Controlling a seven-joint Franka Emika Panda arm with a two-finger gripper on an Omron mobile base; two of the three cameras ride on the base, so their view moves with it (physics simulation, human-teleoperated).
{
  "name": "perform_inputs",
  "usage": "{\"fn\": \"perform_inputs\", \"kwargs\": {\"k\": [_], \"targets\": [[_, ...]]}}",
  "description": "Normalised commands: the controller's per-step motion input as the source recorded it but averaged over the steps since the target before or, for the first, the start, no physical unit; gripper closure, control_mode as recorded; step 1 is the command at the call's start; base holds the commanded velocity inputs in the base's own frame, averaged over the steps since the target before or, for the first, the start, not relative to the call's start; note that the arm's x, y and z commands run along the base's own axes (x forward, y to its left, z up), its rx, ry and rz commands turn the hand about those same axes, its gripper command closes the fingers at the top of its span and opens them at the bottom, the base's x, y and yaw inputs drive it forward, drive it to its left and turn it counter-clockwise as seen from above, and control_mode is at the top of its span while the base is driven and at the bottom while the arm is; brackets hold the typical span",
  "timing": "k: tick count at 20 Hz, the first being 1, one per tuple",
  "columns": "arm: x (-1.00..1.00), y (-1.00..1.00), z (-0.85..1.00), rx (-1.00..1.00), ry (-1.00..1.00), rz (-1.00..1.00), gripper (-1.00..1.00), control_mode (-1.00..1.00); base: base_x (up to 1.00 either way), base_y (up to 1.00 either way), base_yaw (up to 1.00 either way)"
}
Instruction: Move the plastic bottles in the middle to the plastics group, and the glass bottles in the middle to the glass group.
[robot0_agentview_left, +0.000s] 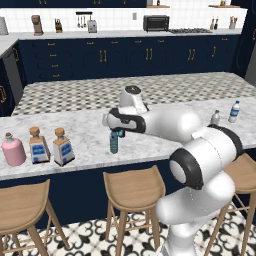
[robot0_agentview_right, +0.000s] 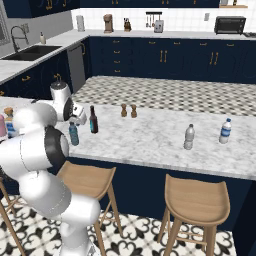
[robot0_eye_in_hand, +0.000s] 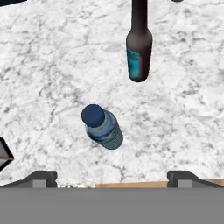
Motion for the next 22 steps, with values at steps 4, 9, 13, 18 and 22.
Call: {"fn": "perform_inputs", "kwargs": {"k": [4, 9, 13, 18, 22], "targets": [[0.22, 0.05, -0.31, 0.00, 0.10, 0.00, -1.00, -1.00, 0.00, 0.00, 0.00], [0.32, 0.24, -0.27, -0.01, 0.09, 0.00, -1.00, -1.00, 0.00, 0.00, 0.00], [0.47, 0.12, -0.07, 0.00, 0.04, 0.00, -1.00, -1.00, 0.00, 0.00, 0.00], [0.38, 0.01, -0.12, 0.00, 0.00, 0.00, -1.00, -1.00, 0.00, 0.00, 0.00], [0.07, 0.02, -0.22, 0.00, 0.00, 0.00, -1.00, -1.00, 0.00, 0.00, 0.00]]}}
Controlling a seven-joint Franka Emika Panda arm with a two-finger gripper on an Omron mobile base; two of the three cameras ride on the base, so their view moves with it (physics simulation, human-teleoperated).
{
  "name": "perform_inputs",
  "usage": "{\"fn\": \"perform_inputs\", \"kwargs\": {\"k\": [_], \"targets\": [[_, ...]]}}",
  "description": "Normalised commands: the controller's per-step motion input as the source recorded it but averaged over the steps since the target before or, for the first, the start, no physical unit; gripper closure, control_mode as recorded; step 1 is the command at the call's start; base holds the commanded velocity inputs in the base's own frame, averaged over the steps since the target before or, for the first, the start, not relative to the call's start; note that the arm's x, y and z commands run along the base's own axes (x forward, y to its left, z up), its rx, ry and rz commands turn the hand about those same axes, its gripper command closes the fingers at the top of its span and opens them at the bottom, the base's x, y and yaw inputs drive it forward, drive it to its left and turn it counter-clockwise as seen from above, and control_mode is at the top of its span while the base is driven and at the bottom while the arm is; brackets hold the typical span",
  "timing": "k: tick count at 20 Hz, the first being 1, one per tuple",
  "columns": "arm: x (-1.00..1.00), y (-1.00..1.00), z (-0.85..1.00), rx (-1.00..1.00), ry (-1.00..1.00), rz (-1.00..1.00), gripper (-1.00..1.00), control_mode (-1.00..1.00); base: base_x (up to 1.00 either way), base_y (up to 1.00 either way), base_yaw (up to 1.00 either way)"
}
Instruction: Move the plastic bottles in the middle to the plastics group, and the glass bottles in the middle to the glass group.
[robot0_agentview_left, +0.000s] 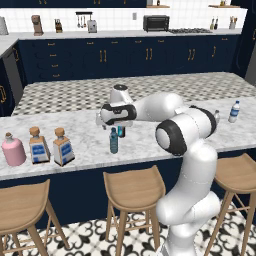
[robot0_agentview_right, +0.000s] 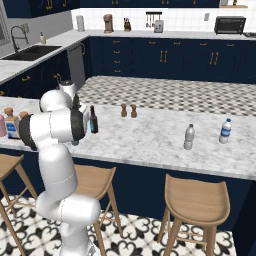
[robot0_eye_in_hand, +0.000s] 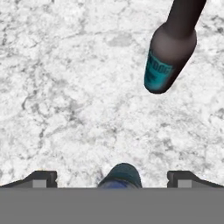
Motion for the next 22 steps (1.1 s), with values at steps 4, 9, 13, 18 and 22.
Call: {"fn": "perform_inputs", "kwargs": {"k": [4, 9, 13, 18, 22], "targets": [[-0.02, 0.01, -0.03, 0.00, 0.00, 0.00, -1.00, -1.00, 0.00, 0.00, 0.00], [-0.15, 0.00, -0.02, 0.00, 0.00, 0.00, -1.00, -1.00, 0.00, 0.00, 0.00], [-0.11, 0.00, -0.09, 0.00, 0.00, 0.00, -1.00, -1.00, 0.00, 0.00, 0.00], [0.00, 0.00, -0.05, 0.00, 0.00, 0.00, -1.00, -1.00, 0.00, 0.00, 0.00], [0.00, 0.00, -0.07, 0.00, 0.00, 0.00, -1.00, -1.00, 0.00, 0.00, 0.00]]}}
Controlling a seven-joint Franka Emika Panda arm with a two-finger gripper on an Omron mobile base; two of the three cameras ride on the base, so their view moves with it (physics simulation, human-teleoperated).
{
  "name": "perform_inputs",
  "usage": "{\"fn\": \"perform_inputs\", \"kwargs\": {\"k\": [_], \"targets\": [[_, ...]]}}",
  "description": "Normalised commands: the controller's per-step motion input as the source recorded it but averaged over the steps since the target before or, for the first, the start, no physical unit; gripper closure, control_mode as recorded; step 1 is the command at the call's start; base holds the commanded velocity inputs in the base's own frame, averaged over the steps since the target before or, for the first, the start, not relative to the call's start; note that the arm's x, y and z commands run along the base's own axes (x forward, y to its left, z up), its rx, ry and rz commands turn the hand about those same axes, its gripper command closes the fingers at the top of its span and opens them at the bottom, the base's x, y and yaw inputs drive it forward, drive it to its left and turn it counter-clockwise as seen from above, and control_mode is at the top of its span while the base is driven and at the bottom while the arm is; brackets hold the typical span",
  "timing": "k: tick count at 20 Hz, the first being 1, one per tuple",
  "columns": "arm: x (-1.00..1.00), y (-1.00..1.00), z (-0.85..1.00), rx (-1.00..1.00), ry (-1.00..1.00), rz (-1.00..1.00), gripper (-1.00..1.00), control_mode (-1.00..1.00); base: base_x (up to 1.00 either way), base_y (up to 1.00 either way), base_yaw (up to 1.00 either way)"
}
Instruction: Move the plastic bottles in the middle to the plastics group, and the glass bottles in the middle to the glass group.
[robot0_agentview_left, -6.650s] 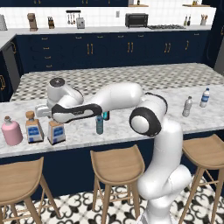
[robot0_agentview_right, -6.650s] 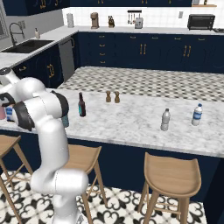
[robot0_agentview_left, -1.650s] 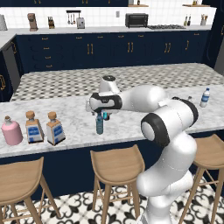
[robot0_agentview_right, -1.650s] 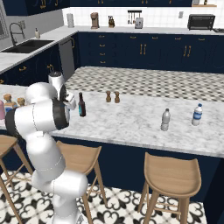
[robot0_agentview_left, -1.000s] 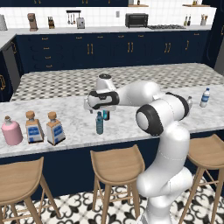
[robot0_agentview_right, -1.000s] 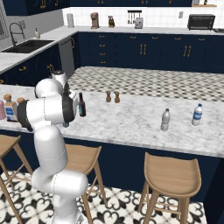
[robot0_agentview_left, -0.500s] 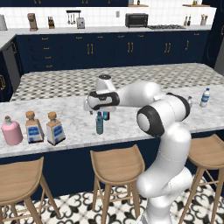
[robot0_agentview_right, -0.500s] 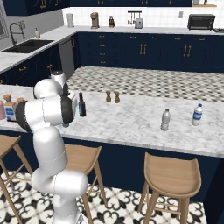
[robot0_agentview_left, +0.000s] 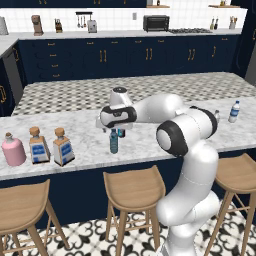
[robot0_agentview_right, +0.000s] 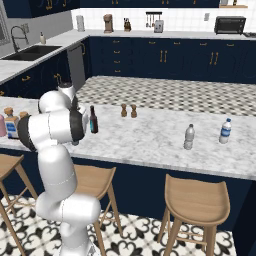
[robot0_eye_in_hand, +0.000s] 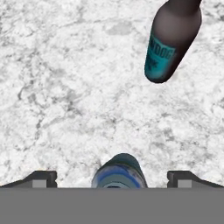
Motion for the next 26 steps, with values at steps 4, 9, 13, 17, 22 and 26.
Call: {"fn": "perform_inputs", "kwargs": {"k": [4, 9, 13, 17, 22, 26], "targets": [[0.00, 0.00, -0.04, 0.00, 0.00, 0.00, 1.00, -1.00, 0.00, 0.00, 0.00], [0.00, 0.00, 0.00, 0.00, 0.00, 0.00, 1.00, -1.00, 0.00, 0.00, 0.00], [0.00, -0.18, 0.06, 0.00, 0.00, 0.00, 1.00, -1.00, 0.00, 0.00, 0.00], [-0.24, -0.50, 0.40, 0.00, 0.00, 0.00, 1.00, -1.00, 0.00, 0.00, 0.00], [-0.58, -0.73, 0.41, 0.00, 0.00, 0.00, 1.00, -1.00, 0.00, 0.00, 0.00], [-0.70, -0.87, 0.42, 0.00, 0.02, 0.00, 1.00, -1.00, 0.00, 0.00, 0.00]]}}
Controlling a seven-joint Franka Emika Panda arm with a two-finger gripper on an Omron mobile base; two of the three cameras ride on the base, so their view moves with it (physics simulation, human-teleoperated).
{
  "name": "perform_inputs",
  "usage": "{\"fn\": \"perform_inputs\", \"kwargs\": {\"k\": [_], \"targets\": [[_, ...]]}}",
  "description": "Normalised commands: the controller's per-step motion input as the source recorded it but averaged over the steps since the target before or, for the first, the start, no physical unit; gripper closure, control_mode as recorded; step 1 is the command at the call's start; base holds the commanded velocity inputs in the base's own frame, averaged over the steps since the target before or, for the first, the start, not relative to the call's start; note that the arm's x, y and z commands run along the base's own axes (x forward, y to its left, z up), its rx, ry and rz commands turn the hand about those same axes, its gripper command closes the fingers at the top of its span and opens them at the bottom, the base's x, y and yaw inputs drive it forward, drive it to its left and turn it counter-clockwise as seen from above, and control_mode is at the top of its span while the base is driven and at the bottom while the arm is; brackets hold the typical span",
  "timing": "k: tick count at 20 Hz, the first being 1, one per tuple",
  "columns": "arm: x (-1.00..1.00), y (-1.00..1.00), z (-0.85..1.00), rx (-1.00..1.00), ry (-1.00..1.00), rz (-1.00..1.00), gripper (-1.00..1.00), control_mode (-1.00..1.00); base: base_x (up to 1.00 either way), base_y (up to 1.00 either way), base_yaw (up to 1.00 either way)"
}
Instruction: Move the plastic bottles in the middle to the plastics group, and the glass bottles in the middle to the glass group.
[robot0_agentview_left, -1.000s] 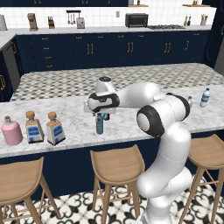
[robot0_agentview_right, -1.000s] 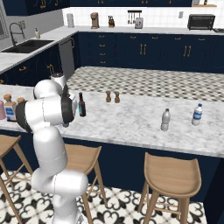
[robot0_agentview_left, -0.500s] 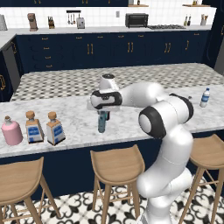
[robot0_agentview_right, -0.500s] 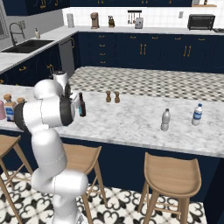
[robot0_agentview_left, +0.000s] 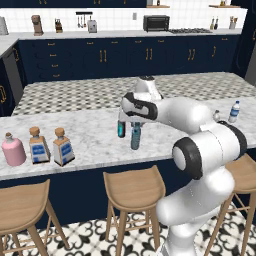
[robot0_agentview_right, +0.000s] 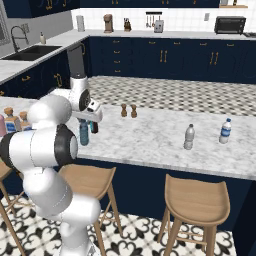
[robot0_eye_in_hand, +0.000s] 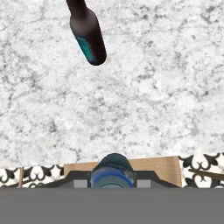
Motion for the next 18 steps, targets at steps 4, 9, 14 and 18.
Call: {"fn": "perform_inputs", "kwargs": {"k": [4, 9, 14, 18], "targets": [[-0.42, -1.00, 0.18, 0.00, 0.01, 0.00, 1.00, -1.00, 0.00, 0.00, 0.00], [-0.16, -1.00, 0.08, 0.00, 0.01, 0.00, 1.00, -1.00, 0.00, 0.00, 0.00], [0.00, -1.00, 0.07, 0.00, 0.01, 0.00, 1.00, -1.00, 0.00, 0.00, 0.00], [0.00, -1.00, 0.02, 0.00, 0.00, 0.00, 1.00, -1.00, 0.00, 0.00, 0.00]]}}
